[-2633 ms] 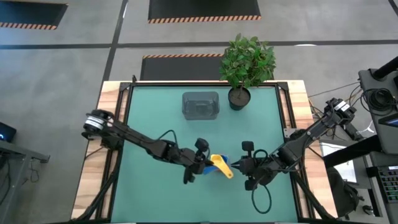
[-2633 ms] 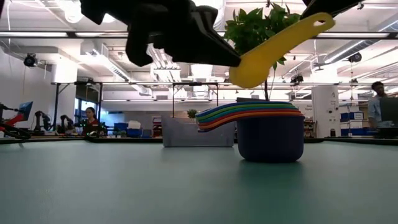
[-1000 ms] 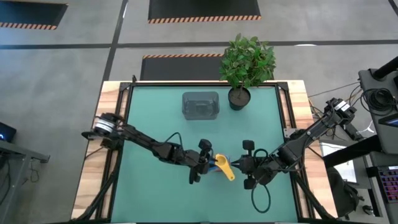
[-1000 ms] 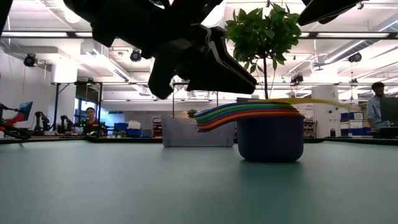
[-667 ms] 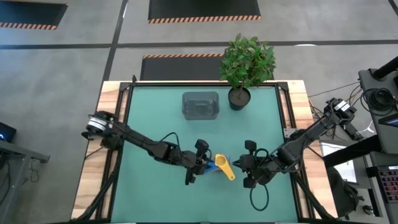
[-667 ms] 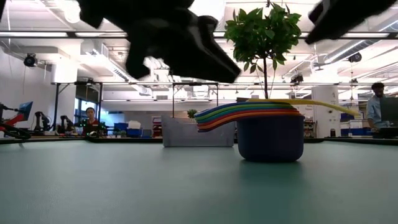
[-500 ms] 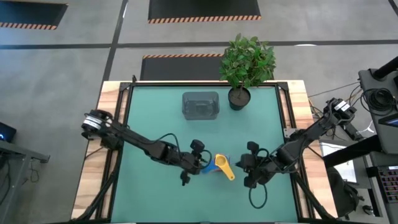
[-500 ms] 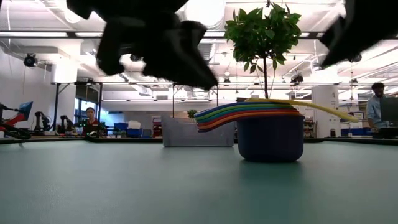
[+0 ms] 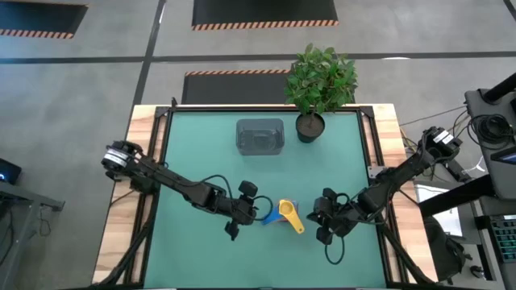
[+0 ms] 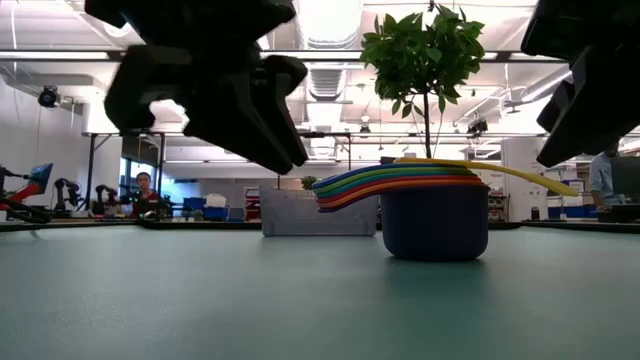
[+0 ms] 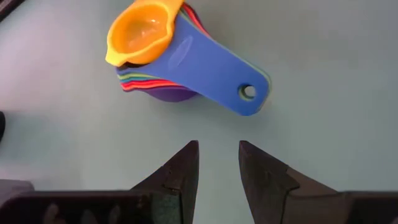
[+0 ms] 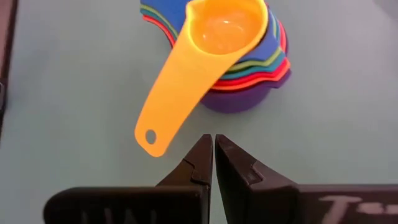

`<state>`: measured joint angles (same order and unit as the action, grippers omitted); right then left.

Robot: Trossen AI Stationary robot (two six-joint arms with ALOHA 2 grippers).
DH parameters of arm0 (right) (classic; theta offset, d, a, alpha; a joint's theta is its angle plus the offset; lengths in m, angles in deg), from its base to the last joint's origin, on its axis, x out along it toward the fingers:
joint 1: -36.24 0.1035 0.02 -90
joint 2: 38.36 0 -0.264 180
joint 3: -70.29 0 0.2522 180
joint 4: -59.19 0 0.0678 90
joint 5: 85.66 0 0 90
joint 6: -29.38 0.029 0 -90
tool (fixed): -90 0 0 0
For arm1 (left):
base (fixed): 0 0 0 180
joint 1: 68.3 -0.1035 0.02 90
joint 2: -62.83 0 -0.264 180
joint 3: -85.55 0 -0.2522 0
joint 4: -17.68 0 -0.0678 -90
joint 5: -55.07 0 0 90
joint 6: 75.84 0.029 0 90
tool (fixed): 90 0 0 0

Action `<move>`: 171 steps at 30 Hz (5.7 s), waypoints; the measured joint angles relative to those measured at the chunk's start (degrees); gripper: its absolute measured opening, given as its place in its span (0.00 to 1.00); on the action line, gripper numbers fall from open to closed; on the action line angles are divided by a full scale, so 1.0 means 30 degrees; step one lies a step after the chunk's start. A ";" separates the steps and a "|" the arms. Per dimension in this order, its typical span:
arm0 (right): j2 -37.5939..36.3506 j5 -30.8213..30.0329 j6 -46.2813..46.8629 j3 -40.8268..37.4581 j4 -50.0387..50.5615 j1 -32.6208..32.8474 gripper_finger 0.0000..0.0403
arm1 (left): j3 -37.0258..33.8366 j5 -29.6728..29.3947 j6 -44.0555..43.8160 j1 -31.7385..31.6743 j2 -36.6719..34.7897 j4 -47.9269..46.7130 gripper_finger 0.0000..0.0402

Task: Nest measuring cups in basket
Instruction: Stack the yellow measuring cup into the blue measuring cup, then put the measuring cup into the bin

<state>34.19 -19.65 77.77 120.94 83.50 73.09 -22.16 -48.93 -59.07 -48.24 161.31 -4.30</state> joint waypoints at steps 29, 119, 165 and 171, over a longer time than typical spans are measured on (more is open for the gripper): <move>0.6386 0.0000 -0.4671 0.4988 -0.2230 -0.0379 0.02 | -0.1949 -0.0219 -0.0859 0.0124 -0.3985 0.0987 0.16; -0.0777 -0.1200 -1.7839 0.2835 -0.4590 -0.2009 0.02 | -0.1942 -0.0131 -0.8348 0.0124 -0.3799 0.4684 0.20; -0.8457 0.0199 -2.1792 -0.3975 -1.1784 -0.0909 0.02 | 1.0314 -0.1180 -0.3892 0.0211 0.7028 -0.1516 0.60; -0.8655 0.0171 -2.1615 -0.4228 -1.1780 -0.0909 0.02 | 1.0480 -0.2674 -0.4170 0.0180 0.7452 -0.1920 0.59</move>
<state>8.22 -19.14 12.93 108.26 48.16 70.37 9.28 -56.95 -71.58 -47.71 183.67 -10.06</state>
